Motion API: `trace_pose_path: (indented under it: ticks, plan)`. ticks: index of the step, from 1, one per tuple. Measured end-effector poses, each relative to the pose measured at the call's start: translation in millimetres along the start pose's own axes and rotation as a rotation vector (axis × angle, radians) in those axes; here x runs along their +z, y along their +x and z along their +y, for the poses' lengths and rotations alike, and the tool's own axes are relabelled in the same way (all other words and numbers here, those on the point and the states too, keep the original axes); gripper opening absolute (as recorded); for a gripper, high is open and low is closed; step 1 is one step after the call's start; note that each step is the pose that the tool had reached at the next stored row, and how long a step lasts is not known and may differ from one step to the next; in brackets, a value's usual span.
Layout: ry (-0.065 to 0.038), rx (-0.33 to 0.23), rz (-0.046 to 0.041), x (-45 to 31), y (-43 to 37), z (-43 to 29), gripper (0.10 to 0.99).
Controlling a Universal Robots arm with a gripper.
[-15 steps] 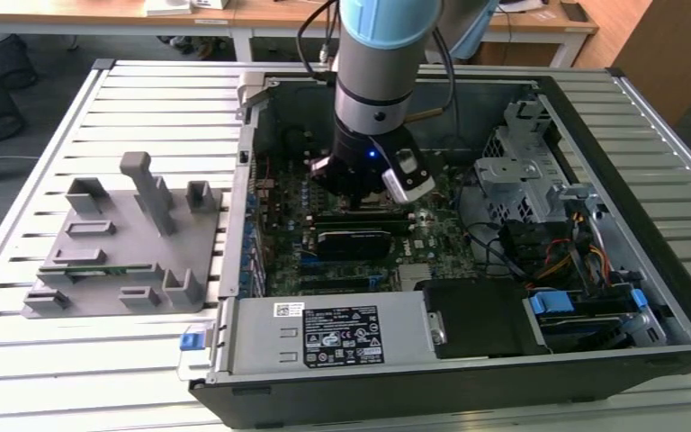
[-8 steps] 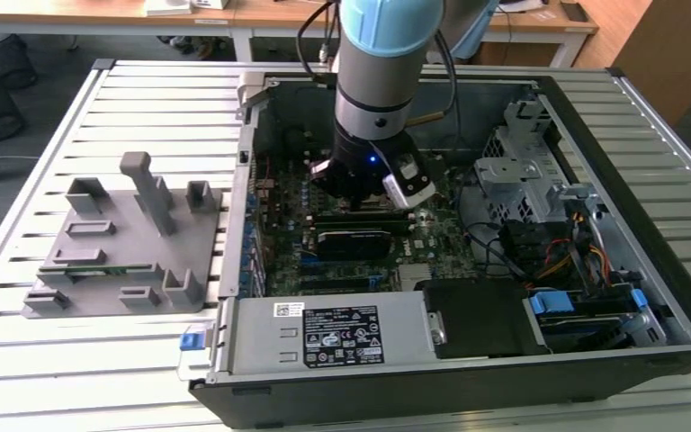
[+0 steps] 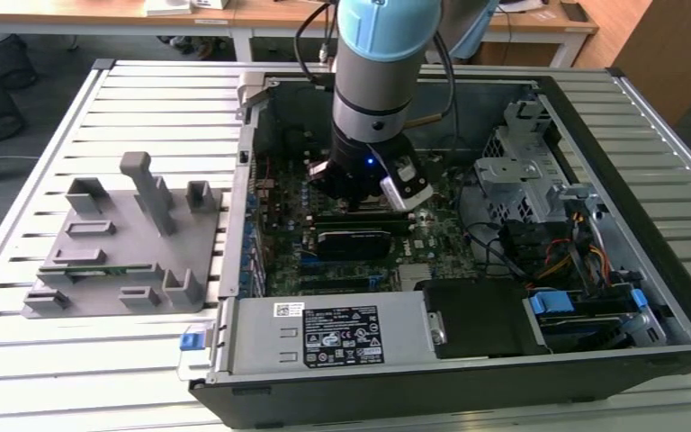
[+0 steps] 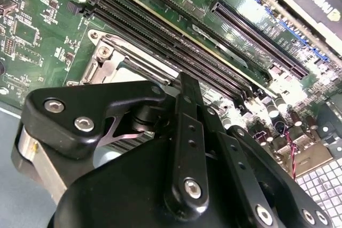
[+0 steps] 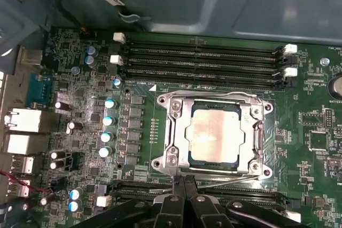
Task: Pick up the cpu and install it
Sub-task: 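Install the second cpu locking lever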
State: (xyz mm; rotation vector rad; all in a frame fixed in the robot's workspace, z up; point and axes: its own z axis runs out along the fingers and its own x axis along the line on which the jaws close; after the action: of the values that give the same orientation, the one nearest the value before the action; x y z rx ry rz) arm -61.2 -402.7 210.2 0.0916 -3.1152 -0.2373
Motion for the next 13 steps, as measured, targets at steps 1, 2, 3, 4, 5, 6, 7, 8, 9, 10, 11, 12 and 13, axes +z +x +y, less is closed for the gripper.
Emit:
trace_pose_path:
  ticks: [1, 2, 3, 4, 5, 6, 7, 8, 9, 10, 11, 12, 13]
  plan:
    - [0.000, 0.000, 0.0000, 0.4, 0.0, 0.0, 0.106]
    - [0.000, 0.000, 0.0000, 0.8, 0.0, -0.1, 0.106]
    - [0.000, 0.000, -0.0001, 1.2, 0.0, -0.1, 0.106]
    - [0.000, 0.000, 0.0000, 1.7, 0.0, -0.2, 0.106]
    - [0.000, 0.000, 0.0000, 2.0, 0.0, -0.3, 0.106]
    - [0.000, 0.000, 0.0000, 2.3, 0.0, -0.4, 0.106]
    - [0.000, 0.000, 0.0000, 2.6, 0.0, -0.4, 0.106]
    - [0.000, 0.000, 0.0000, 2.9, 0.0, -0.4, 0.106]
    - [0.000, 0.000, -0.0001, 3.2, 0.0, -0.5, 0.106]
    - [0.000, 0.000, -0.0001, 3.6, 0.0, -0.5, 0.106]
    - [0.000, 0.000, -0.0001, 4.1, 0.0, -0.6, 0.106]
    - [0.000, 0.000, 0.0000, 4.5, 0.0, -0.7, 0.106]
    - [0.000, 0.000, -0.0001, 5.0, -0.1, -0.7, 0.106]
